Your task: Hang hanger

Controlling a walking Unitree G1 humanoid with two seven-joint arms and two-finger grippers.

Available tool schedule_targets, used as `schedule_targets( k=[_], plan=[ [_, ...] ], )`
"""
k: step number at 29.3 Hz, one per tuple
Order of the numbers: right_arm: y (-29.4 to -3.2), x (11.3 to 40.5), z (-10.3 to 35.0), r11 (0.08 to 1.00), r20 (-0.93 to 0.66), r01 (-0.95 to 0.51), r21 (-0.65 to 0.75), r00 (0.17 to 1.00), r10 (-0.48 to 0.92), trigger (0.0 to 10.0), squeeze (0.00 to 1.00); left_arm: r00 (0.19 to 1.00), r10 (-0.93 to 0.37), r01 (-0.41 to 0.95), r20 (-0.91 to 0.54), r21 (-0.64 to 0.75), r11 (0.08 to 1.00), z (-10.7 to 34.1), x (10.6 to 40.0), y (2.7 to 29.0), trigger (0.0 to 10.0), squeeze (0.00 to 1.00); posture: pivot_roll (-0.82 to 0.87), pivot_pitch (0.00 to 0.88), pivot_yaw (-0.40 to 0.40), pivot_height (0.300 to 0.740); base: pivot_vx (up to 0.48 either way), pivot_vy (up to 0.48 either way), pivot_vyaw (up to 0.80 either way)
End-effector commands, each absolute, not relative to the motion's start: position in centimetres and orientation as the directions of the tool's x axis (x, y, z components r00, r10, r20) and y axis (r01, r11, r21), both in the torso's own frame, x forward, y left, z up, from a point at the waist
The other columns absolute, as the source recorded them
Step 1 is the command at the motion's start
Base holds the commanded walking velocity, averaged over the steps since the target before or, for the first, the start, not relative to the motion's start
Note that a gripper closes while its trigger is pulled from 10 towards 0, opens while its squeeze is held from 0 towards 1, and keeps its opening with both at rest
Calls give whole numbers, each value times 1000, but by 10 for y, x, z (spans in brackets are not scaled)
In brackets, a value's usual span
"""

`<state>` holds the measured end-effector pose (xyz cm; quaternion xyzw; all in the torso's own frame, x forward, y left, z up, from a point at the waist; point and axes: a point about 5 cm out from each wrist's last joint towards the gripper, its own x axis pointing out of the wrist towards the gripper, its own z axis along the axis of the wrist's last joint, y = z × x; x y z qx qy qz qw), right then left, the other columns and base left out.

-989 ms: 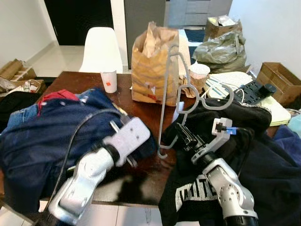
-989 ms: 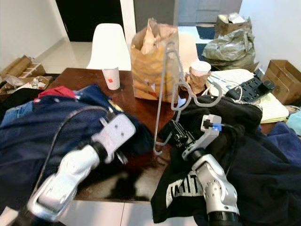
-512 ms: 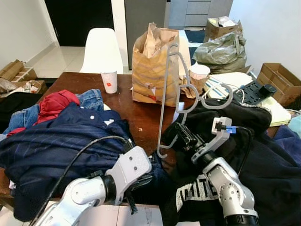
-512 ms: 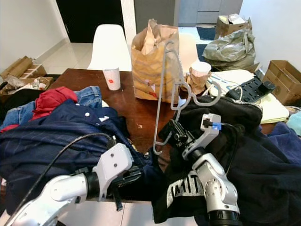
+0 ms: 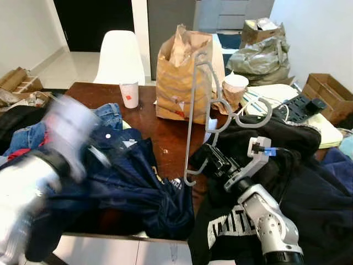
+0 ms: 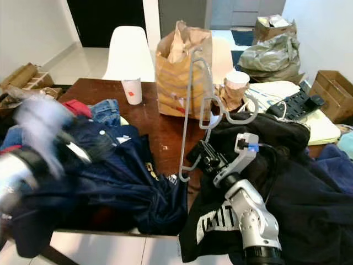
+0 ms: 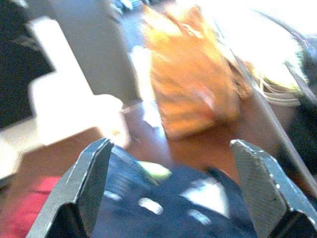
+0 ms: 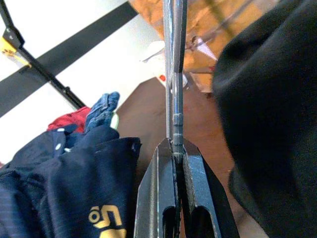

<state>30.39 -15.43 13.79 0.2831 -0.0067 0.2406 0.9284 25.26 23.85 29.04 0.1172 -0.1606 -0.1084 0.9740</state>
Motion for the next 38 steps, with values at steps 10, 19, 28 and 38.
schedule_targets(
  k=[10, 19, 28, 38],
  plan=[
    [-155, 305, 138, 724, 133, -454, 519, 880, 456, 10000, 0, 973, 137, -96, 187, -211, 973, 248, 280, 313, 10000, 0, -13, 111, -20, 740, 0, 0, 0],
    [-160, 301, 140, 738, 127, -452, 501, 882, 454, 10000, 0, 997, 22, 7, 75, -368, 930, 229, 318, 303, 10000, 0, -47, 128, -23, 740, 0, 0, 0],
    [-162, 300, 141, 751, 115, -451, 483, 882, 456, 10000, 0, 996, -92, 80, -2, -483, 872, 228, 334, 288, 10000, 0, -64, 130, -24, 740, 0, 0, 0],
    [-161, 300, 141, 753, 108, -452, 478, 881, 461, 10000, 0, 978, -114, -10, -174, -584, 812, 226, 337, 278, 10000, 0, -57, 122, -26, 740, 0, 0, 0]
  ],
)
